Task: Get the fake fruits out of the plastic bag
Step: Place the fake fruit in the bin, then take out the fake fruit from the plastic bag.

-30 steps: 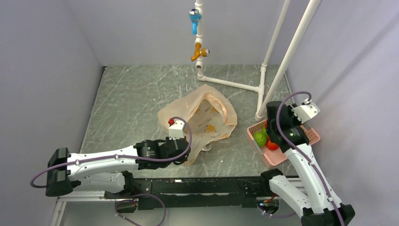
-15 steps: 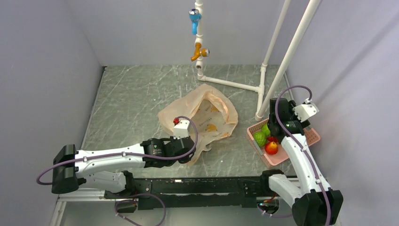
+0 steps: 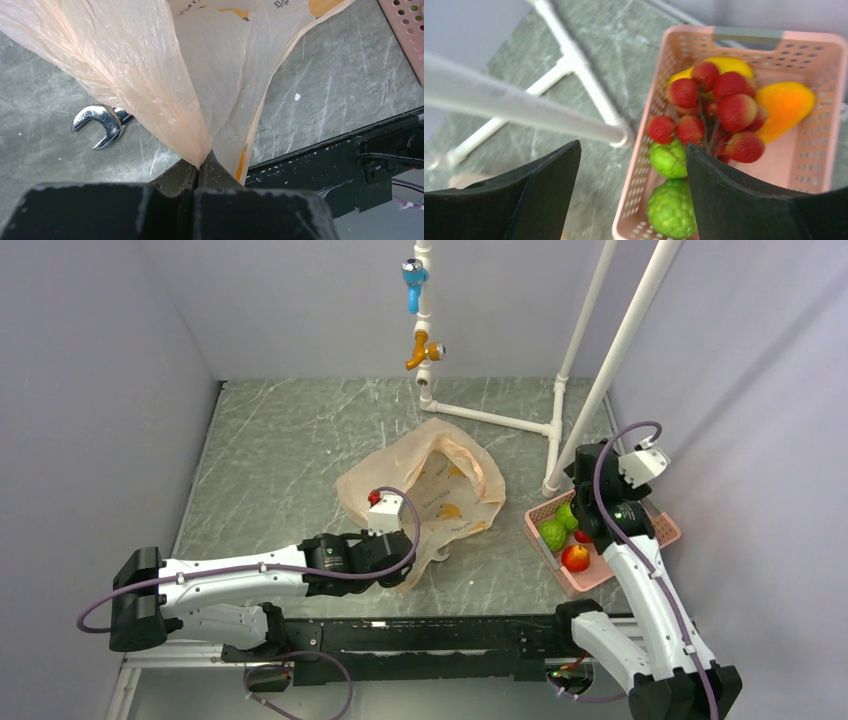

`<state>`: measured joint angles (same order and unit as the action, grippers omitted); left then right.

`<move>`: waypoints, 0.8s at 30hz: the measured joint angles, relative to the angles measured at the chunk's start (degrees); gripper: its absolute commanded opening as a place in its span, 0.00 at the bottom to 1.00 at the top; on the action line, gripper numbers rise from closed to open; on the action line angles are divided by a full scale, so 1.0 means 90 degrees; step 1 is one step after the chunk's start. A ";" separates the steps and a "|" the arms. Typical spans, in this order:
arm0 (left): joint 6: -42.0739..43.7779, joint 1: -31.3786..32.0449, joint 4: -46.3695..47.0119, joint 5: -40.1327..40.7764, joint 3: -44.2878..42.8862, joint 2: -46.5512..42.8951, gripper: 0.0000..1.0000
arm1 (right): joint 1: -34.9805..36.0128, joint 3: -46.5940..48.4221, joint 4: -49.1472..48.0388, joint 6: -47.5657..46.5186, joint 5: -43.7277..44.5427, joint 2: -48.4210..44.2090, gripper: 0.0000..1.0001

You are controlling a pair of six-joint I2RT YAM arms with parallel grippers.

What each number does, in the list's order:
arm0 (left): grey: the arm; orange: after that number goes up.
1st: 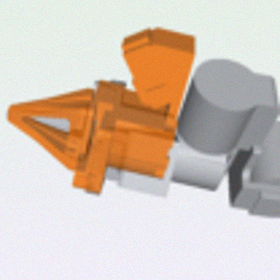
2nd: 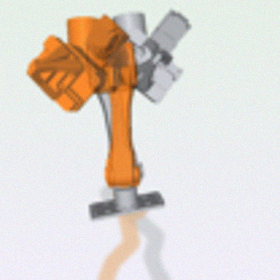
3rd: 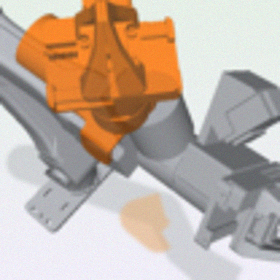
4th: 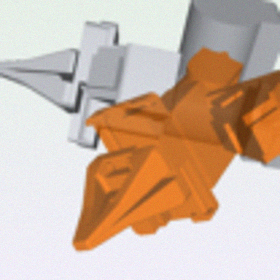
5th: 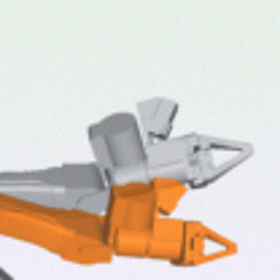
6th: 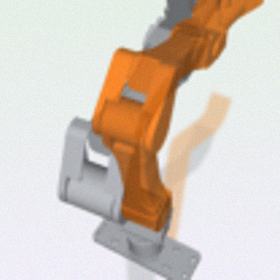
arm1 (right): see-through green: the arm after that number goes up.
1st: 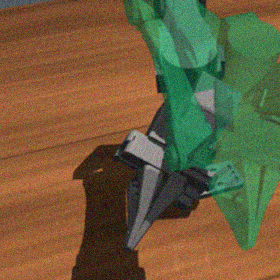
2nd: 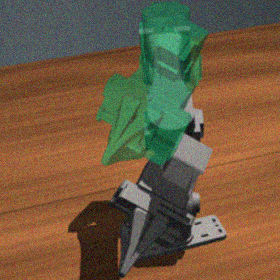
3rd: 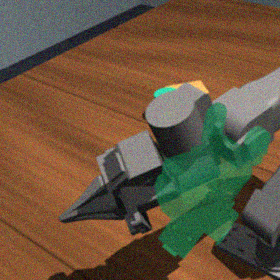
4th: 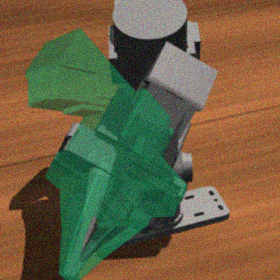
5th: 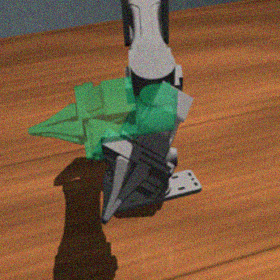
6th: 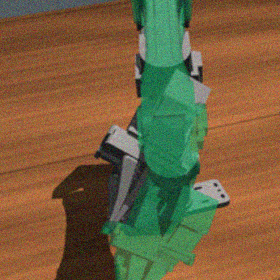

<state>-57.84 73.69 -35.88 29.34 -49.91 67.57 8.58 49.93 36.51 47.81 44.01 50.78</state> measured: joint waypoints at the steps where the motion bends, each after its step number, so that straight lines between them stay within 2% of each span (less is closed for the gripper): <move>1: -0.0002 0.0000 -0.0002 0.0000 0.0000 0.0000 0.00 | 0.0083 0.0000 -0.0046 -0.0078 -0.0160 -0.0066 0.77; 6: -0.0022 0.0000 -0.0114 0.0002 0.0007 -0.0032 0.00 | 0.0763 -0.0323 -0.0486 -0.0495 -0.0792 -0.0617 0.76; 9: -0.0063 0.0000 -0.0155 0.0005 0.0087 -0.0206 0.00 | 0.1430 -0.0466 -0.0568 -0.0726 -0.1137 -0.0712 0.76; 14: -0.0206 0.0000 -0.0219 0.0024 0.0255 -0.0459 0.00 | 0.2815 -0.0483 -0.0979 -0.1073 -0.1486 -0.0289 0.71; 18: -0.0274 0.0000 -0.0338 0.0063 0.0262 -0.0464 0.00 | 0.3917 -0.0789 -0.1923 -0.1535 -0.2144 -0.0219 0.69; 24: -0.0401 0.0000 -0.0614 0.0102 0.0274 -0.0454 0.00 | 0.4687 -0.0857 -0.3245 -0.1977 -0.3130 0.0658 0.69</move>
<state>-61.45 73.69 -41.41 30.26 -47.44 63.48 50.76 42.22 7.31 30.02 15.84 56.71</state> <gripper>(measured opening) 0.013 0.690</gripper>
